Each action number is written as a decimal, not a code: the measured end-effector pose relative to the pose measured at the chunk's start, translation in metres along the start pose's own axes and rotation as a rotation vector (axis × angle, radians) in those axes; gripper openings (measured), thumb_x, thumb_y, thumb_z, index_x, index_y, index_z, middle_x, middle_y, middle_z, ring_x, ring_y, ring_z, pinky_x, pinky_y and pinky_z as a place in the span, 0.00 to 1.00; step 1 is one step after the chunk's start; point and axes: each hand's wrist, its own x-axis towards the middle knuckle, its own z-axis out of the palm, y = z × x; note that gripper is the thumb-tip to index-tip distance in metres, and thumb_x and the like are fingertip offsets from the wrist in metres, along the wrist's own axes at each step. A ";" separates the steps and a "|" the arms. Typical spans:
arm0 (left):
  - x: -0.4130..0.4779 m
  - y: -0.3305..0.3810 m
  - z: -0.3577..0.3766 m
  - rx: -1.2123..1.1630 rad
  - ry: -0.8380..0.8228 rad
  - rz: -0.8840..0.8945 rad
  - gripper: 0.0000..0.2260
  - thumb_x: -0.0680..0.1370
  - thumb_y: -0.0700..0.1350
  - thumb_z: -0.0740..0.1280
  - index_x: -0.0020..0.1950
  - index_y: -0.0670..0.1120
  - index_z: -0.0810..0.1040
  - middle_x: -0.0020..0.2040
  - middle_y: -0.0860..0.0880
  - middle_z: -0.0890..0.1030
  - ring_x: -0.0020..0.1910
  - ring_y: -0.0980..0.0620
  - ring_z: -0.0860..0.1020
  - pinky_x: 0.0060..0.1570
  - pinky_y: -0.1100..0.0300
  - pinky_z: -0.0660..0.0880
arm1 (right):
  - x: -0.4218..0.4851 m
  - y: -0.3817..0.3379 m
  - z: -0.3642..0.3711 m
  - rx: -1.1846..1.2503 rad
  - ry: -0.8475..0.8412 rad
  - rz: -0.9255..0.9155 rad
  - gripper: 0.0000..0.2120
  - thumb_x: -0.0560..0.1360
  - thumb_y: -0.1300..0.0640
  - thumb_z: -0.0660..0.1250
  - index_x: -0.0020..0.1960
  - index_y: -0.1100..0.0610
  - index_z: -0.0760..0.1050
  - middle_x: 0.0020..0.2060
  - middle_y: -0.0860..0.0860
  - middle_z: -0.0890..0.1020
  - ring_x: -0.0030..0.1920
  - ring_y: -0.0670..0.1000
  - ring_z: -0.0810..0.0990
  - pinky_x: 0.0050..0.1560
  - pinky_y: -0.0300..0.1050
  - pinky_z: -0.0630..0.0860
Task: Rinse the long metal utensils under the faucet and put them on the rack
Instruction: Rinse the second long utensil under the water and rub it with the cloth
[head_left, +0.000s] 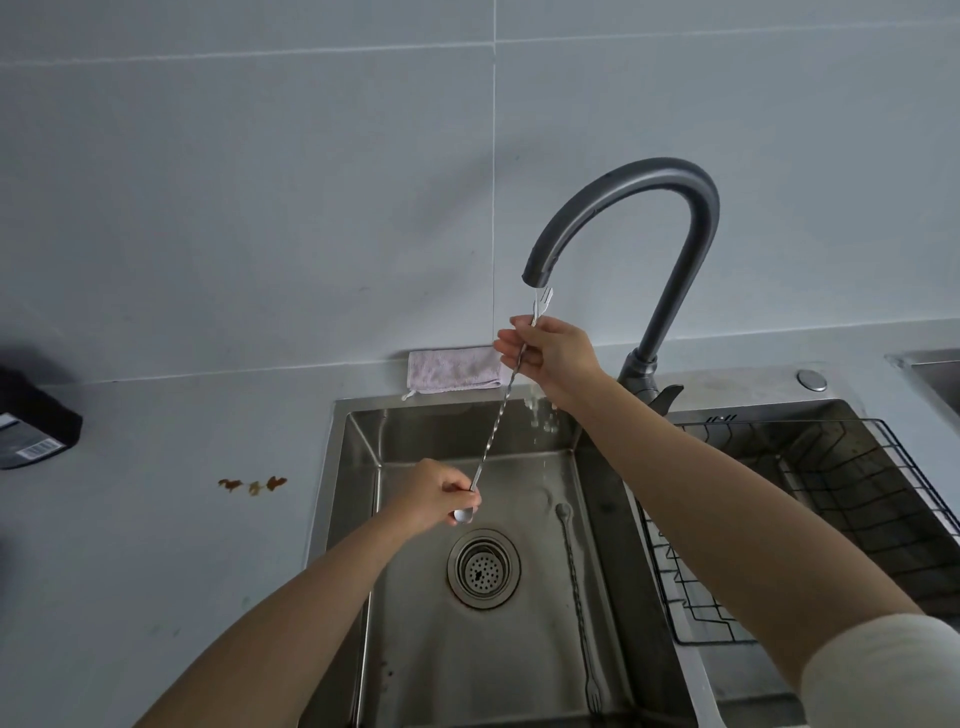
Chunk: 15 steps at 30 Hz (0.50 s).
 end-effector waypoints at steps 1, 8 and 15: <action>-0.001 0.000 0.001 0.001 -0.003 -0.002 0.06 0.74 0.34 0.66 0.47 0.31 0.80 0.32 0.50 0.78 0.24 0.65 0.77 0.27 0.75 0.74 | 0.000 0.001 0.000 0.013 0.002 0.005 0.07 0.79 0.62 0.60 0.43 0.61 0.73 0.37 0.56 0.79 0.36 0.51 0.81 0.44 0.43 0.79; -0.005 -0.006 0.002 0.021 -0.030 -0.011 0.07 0.74 0.34 0.67 0.37 0.41 0.80 0.32 0.52 0.78 0.23 0.66 0.77 0.27 0.74 0.74 | -0.001 0.006 -0.002 -0.078 -0.009 0.001 0.16 0.80 0.52 0.56 0.42 0.61 0.74 0.36 0.55 0.80 0.34 0.49 0.82 0.42 0.44 0.80; -0.015 -0.013 -0.002 0.050 -0.071 -0.039 0.11 0.75 0.35 0.66 0.35 0.48 0.76 0.34 0.52 0.79 0.25 0.68 0.77 0.29 0.74 0.75 | -0.003 0.010 -0.001 0.075 0.015 -0.051 0.07 0.79 0.65 0.58 0.44 0.60 0.72 0.39 0.56 0.80 0.34 0.49 0.83 0.43 0.42 0.80</action>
